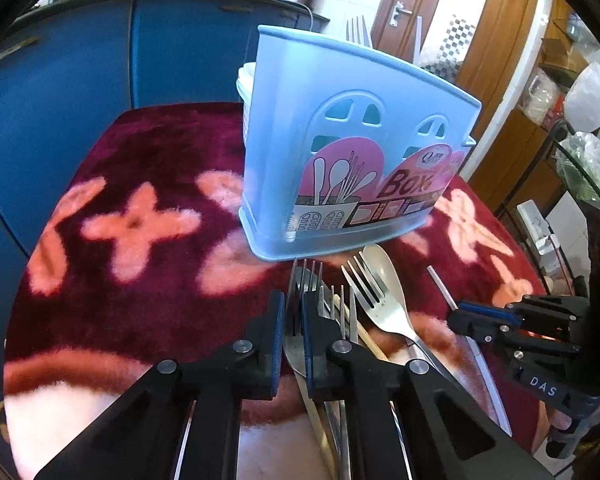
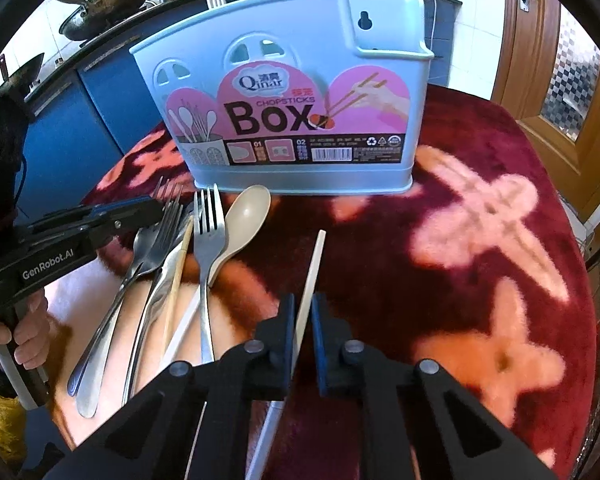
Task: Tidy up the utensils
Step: 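Close the right tool on the white chopstick while the left tool grasps a utensil from the pile, then lift and carry the held utensils with both tools over the blue holder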
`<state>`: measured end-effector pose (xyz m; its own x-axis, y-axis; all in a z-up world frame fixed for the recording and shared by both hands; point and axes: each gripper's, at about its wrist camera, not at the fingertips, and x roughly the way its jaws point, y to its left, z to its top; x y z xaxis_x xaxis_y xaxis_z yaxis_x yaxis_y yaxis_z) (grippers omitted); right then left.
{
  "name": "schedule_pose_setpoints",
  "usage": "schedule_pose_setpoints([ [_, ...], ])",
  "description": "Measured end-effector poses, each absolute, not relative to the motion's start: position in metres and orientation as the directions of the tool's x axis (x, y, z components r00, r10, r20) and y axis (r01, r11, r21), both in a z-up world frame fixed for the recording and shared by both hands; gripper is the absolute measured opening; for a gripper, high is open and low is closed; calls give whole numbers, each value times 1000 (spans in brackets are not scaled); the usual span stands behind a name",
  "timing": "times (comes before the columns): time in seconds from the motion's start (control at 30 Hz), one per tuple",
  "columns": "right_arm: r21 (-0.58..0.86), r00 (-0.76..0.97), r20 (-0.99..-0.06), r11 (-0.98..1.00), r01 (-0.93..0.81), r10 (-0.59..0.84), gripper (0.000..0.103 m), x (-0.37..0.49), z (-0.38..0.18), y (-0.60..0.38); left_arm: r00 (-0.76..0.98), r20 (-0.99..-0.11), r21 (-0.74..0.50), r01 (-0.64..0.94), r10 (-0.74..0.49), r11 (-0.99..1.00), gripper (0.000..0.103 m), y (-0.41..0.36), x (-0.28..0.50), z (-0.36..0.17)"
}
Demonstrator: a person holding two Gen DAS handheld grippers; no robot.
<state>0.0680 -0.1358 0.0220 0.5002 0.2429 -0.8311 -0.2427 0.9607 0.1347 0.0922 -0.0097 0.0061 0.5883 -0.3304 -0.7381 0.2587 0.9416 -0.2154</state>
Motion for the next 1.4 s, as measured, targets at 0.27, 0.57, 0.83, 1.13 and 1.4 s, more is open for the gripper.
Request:
schedule_pose_setpoints([
  [0.27,149,494,-834,962,-230,247,8,62,23,-151,617,-751,-161,176,-236,971,8,9,76,11],
  [0.57,157,469,-847,960,-232,251,8,65,21,-149,566,-772,-257,139,-289,957,9,34,72,1],
  [0.83,199,399,-872,950,-242,285,8,80,20,-150,512,-756,-396,138,-408,908,11,41,84,-7],
  [1.13,230,332,-894,944,-236,300,7,92,19,-152,535,-742,-377,165,-403,912,8,37,79,-1],
  [1.4,276,426,-838,938,-209,341,6,73,37,-165,631,-688,-329,168,-358,929,4,41,59,29],
])
